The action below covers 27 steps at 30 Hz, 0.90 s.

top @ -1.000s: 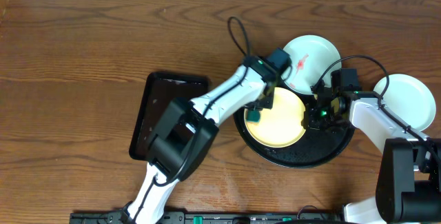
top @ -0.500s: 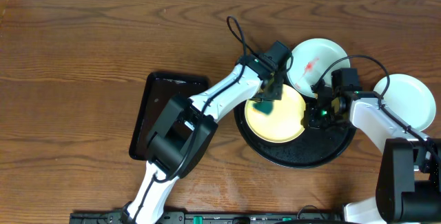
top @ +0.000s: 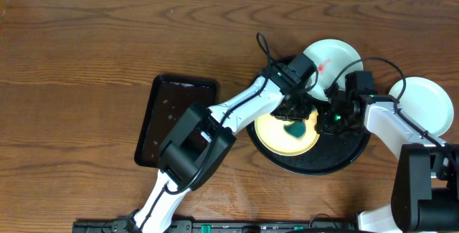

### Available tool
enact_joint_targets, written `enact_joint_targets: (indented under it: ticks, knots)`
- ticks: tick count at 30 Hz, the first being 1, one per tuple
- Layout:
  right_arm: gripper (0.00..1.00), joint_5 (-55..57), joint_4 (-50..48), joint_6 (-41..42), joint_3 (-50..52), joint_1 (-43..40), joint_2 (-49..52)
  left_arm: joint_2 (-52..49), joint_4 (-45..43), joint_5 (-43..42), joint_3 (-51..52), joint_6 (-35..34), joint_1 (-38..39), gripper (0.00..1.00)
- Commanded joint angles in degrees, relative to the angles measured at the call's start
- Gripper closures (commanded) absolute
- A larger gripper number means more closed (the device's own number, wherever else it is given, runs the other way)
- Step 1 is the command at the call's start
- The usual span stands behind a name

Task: Clean dirty plates on tray and stack at the side
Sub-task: 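Scrub the yellow plate with the left-held sponge while right gripper holds rim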

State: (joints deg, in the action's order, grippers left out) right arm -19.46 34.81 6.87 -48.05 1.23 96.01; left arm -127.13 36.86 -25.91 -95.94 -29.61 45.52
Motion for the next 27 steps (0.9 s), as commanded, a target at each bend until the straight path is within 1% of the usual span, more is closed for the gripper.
enact_joint_targets:
  ticks: [1,5,12,13,16,18,20,24,27]
  knots:
    - [0.99,2.9,0.8,-1.4,0.7,0.0,0.7,-1.4,5.2,-0.3,1.0,0.9,0.2,0.91]
    - [0.99,2.9,0.8,-1.4,0.7,0.0,0.7,-1.4,10.4,10.1,1.0,0.8,0.2,0.91]
    - [0.99,2.9,0.8,-1.4,0.7,0.0,0.7,-1.3,15.7,41.5,-1.1,-1.4,0.2,0.92]
    - [0.99,2.9,0.8,-1.4,0.7,0.0,0.7,-1.3,16.4,44.9,-1.6,-1.4,0.2,0.92]
    - [0.99,2.9,0.8,-1.4,0.7,0.0,0.7,-1.3,17.8,51.1,-2.4,-1.1,0.2,0.92]
    - [0.99,2.9,0.8,-1.4,0.7,0.0,0.7,-1.3,18.4,53.5,-2.9,-1.1,0.2,0.92]
    - [0.99,2.9,0.8,-1.4,0.7,0.0,0.7,-1.3,19.2,54.0,-3.7,-1.1,0.2,0.93]
    - [0.99,2.9,0.8,-1.4,0.7,0.0,0.7,-0.4,22.7,44.1,-8.2,-1.1,0.4,0.93]
    - [0.99,2.9,0.8,-1.4,0.7,0.0,0.7,1.6,23.9,40.3,-10.1,-1.1,0.5,0.92]
